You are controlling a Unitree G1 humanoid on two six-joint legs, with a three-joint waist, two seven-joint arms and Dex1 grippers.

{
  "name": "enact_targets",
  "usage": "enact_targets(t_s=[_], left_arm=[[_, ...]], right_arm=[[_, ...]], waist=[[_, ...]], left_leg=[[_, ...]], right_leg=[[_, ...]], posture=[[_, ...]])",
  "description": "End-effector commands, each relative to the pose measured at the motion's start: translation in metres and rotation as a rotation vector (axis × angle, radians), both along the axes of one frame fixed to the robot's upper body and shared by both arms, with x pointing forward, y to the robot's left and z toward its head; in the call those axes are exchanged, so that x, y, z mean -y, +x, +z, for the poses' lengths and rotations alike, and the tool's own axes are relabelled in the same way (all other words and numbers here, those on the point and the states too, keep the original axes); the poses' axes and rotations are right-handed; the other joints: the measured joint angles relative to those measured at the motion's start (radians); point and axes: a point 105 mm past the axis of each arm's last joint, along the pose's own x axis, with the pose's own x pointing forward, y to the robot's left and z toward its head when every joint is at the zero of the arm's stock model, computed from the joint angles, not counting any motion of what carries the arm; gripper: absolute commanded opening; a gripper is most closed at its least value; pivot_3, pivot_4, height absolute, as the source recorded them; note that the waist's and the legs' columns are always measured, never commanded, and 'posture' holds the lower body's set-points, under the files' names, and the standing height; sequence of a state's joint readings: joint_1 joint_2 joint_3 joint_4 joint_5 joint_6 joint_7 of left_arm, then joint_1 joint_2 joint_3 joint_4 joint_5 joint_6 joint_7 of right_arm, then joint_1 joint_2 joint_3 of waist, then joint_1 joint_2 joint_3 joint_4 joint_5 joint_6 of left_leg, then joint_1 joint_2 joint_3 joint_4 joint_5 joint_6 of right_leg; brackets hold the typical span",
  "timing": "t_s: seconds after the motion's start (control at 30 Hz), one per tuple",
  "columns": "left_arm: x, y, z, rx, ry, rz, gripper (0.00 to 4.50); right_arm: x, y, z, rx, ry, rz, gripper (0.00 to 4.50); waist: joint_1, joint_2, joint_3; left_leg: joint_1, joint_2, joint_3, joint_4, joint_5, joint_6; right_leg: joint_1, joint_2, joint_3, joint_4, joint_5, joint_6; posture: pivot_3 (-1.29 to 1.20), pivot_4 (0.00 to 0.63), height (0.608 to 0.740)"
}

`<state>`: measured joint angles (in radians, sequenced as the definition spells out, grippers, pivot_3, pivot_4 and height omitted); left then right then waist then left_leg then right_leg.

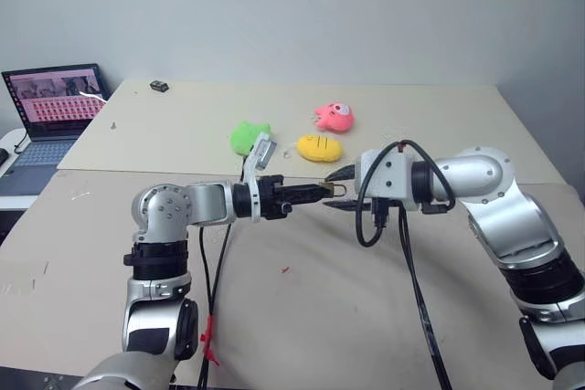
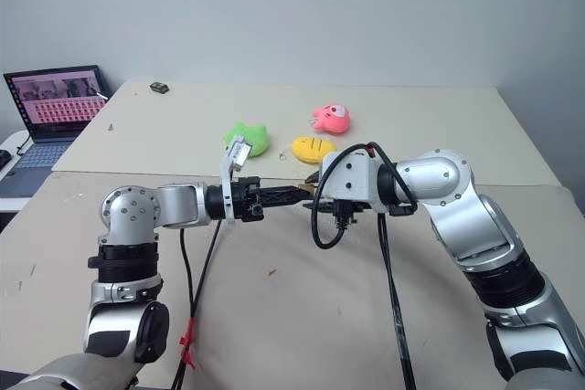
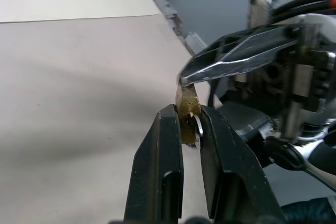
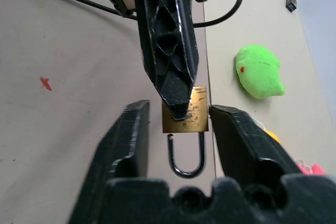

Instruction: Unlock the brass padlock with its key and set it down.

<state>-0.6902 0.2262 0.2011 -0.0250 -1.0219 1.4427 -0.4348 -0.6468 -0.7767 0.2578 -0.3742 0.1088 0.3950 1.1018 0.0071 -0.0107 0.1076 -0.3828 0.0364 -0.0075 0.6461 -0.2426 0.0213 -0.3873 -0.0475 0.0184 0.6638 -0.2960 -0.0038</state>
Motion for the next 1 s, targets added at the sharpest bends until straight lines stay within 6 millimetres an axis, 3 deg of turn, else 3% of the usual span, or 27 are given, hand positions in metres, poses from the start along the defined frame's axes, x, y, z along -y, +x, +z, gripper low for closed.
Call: enact_targets(t_s=[0.03, 0.1, 0.2, 0.3, 0.5, 1.0], left_arm=[[0.0, 0.0, 0.011, 0.037, -0.017, -0.004, 0.04], [-0.001, 0.001, 0.01, 0.037, -0.016, -0.001, 0.04], [-0.001, 0.002, 0.01, 0.037, -0.015, 0.002, 0.04], [-0.001, 0.002, 0.01, 0.038, -0.012, 0.003, 0.04], [-0.001, 0.003, 0.011, 0.04, -0.012, 0.001, 0.04], [0.0, 0.001, 0.027, 0.069, -0.024, -0.018, 0.04]], right_arm=[[0.001, -0.003, 0.021, 0.058, 0.036, 0.003, 3.78], [0.003, -0.003, 0.025, 0.051, 0.045, 0.001, 4.48], [0.007, -0.001, 0.033, 0.039, 0.071, -0.019, 4.48], [0.015, 0.001, 0.034, 0.027, 0.078, -0.049, 3.69], [0.026, 0.003, 0.032, 0.034, 0.064, -0.089, 1.6], [0.026, 0.006, 0.008, -0.004, 0.049, -0.088, 1.6]], waist=[[0.0, 0.0, 0.0], [0.0, 0.0, 0.0], [0.0, 0.0, 0.0], [0.001, 0.0, 0.0], [0.0, 0.0, 0.0], [0.0, 0.0, 0.0]], left_leg=[[0.0, 0.0, 0.0, 0.0, 0.0, 0.0], [0.0, 0.0, 0.0, 0.0, 0.0, 0.0], [0.0, 0.0, -0.001, 0.0, 0.0, 0.0], [0.0, -0.001, -0.001, 0.0, 0.0, -0.001], [-0.001, -0.001, -0.002, -0.001, 0.0, 0.0], [-0.001, -0.001, -0.002, -0.001, 0.001, -0.002]], right_leg=[[0.0, 0.0, 0.0, 0.0, 0.0, 0.0], [0.0, 0.0, 0.0, 0.0, 0.0, 0.0], [0.0, 0.0, 0.0, 0.0, 0.0, 0.0], [0.0, 0.0, 0.0, 0.0, 0.0, 0.0], [0.0, 0.0, 0.0, 0.0, 0.0, 0.0], [0.0, 0.0, 0.0, 0.0, 0.0, 0.0]], posture=[[0.0, 0.15, 0.657], [0.0, 0.15, 0.657], [0.0, 0.15, 0.657], [0.0, 0.15, 0.657], [0.0, 0.15, 0.657], [0.0, 0.15, 0.657]])
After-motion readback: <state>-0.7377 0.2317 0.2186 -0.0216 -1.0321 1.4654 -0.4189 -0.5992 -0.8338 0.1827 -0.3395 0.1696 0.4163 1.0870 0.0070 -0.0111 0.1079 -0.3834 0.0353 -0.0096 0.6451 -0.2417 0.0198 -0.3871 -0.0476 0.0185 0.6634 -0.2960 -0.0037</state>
